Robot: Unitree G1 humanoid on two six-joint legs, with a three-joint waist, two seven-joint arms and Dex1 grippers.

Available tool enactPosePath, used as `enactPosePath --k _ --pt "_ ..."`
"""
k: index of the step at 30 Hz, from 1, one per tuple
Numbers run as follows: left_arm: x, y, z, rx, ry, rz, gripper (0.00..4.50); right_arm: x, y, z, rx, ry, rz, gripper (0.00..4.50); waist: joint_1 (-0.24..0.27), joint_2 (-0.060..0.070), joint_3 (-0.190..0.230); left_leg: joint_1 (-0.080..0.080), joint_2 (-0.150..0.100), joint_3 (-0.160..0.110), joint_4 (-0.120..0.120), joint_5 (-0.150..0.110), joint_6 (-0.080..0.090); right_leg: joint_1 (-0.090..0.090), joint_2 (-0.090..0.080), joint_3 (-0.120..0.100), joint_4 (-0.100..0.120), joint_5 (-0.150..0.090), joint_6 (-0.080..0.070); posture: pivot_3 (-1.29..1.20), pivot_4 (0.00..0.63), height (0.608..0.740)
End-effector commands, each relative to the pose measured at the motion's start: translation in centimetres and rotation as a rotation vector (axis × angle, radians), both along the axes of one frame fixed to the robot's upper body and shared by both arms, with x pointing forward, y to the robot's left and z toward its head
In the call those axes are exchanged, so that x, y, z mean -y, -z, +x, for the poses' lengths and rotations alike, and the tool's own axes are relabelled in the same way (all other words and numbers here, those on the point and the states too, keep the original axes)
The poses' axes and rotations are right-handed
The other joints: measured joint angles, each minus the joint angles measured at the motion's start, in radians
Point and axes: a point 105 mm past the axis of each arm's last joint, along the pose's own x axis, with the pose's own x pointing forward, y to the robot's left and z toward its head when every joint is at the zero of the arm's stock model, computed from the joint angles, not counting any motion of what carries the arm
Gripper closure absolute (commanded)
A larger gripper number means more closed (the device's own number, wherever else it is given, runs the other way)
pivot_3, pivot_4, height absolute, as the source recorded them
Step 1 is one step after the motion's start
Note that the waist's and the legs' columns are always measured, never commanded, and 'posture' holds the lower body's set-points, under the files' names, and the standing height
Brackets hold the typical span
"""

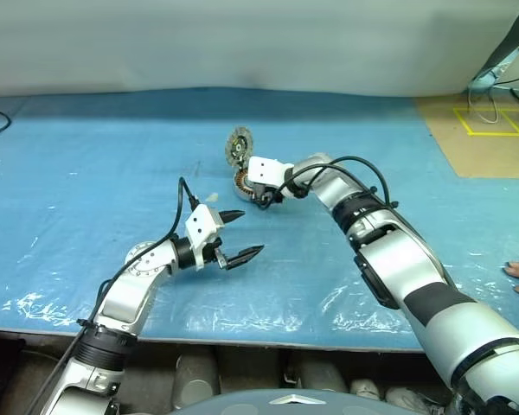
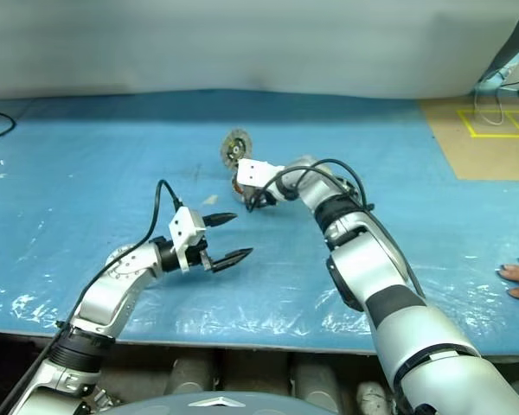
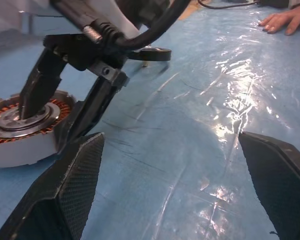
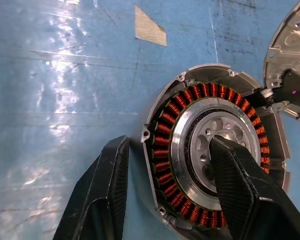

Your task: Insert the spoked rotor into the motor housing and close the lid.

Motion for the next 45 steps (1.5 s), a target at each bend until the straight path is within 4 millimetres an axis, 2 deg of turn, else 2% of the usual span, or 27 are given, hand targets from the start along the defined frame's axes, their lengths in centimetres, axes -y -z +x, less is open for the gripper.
enactPosePath --k 1,5,8,12,15,20,24,26,31,35,38,45 --pt "1.0 -1.5 -0.3 0.048 0.03 -0.023 0.0 3.0 1.5 -2.1 -0.08 0.002 -0.041 2.41 0.006 0.0 0.0 0.0 0.0 0.0 0.0 0.0 0.0 0.0 0.0 0.0 0.0 0.0 0.0 0.0 0.15 0.74" --pt "1.1 -1.1 -0.4 0.033 0.041 -0.021 0.0 5.9 1.4 -5.4 -0.106 0.004 -0.072 2.41 0.028 0.0 0.0 0.0 -0.001 0.0 -0.001 0.0 0.001 0.001 0.0 0.0 -0.001 0.0 0.0 0.0 0.15 0.74" --pt "0.8 -0.6 -0.4 0.019 0.045 -0.016 0.0 7.2 1.3 -7.8 -0.133 0.013 -0.094 2.41 0.029 0.0 0.0 0.002 -0.001 0.0 -0.001 0.0 0.0 0.002 0.0 0.0 -0.003 0.0 0.001 0.0 0.15 0.74" --pt "0.5 0.5 -0.4 -0.004 0.058 -0.016 0.0 7.8 1.2 -11.3 -0.205 -0.009 -0.095 2.41 0.024 0.0 0.0 0.008 0.0 0.0 -0.004 0.0 0.0 0.007 0.001 0.001 -0.005 0.0 0.002 0.0 0.15 0.74" --pt "0.2 1.5 -0.3 -0.018 0.069 -0.012 0.0 7.7 1.4 -12.5 -0.241 -0.001 -0.094 2.41 0.017 0.0 0.0 0.015 -0.001 0.0 -0.01 0.0 0.0 0.013 0.001 0.001 -0.011 -0.001 0.003 0.0 0.15 0.74" --pt "-0.1 3.0 -0.1 -0.027 0.085 -0.007 0.0 7.3 2.3 -13.0 -0.369 0.052 -0.12 2.41 0.013 0.0 0.0 0.016 -0.001 0.0 -0.013 0.0 0.0 0.014 0.001 0.003 -0.012 -0.002 0.004 0.0 0.15 0.74" --pt "-2.1 3.9 -0.6 -0.029 0.084 0.007 0.0 5.4 3.4 -11.9 -0.479 0.173 -0.059 2.41 -0.003 -0.002 -0.001 0.016 -0.001 0.0 -0.013 0.0 0.0 0.015 0.002 0.002 -0.011 -0.002 0.003 0.0 0.15 0.74" --pt "-2.7 4.1 -0.7 -0.027 0.079 0.012 0.0 3.8 3.6 -11.9 -0.511 0.208 -0.034 2.41 -0.008 -0.002 -0.001 0.017 0.0 0.0 -0.013 0.0 -0.001 0.017 0.002 0.002 -0.011 -0.002 0.003 0.0 0.15 0.74" --pt "-3.4 4.1 -1.1 -0.024 0.077 0.019 0.0 0.7 2.8 -12.4 -0.594 0.23 0.016 2.41 -0.009 -0.002 -0.001 0.025 0.0 -0.001 -0.013 0.001 -0.002 0.02 0.002 0.003 -0.01 -0.004 0.008 0.0 0.15 0.74" --pt "-3.4 3.8 -1.1 -0.021 0.075 0.023 0.0 -0.8 1.3 -12.3 -0.644 0.219 0.068 2.41 -0.007 -0.002 -0.001 0.026 0.0 0.0 -0.016 0.001 -0.002 0.02 0.002 0.004 -0.011 -0.002 0.003 0.0 0.15 0.74" --pt "-3.1 3.3 -0.9 -0.014 0.075 0.02 0.0 -1.3 0.4 -12.3 -0.672 0.218 0.089 2.41 -0.005 -0.002 -0.001 0.024 -0.001 0.0 -0.018 0.003 -0.006 0.017 0.002 0.004 -0.012 -0.002 0.003 0.0 0.15 0.74" --pt "-2.5 2.4 -0.3 0.002 0.075 0.014 0.0 -1.0 0.4 -11.8 -0.681 0.246 0.089 2.41 -0.006 -0.002 -0.001 0.021 -0.001 0.0 -0.019 0.003 -0.007 0.014 0.002 0.003 -0.012 -0.003 0.002 0.0 0.15 0.74"
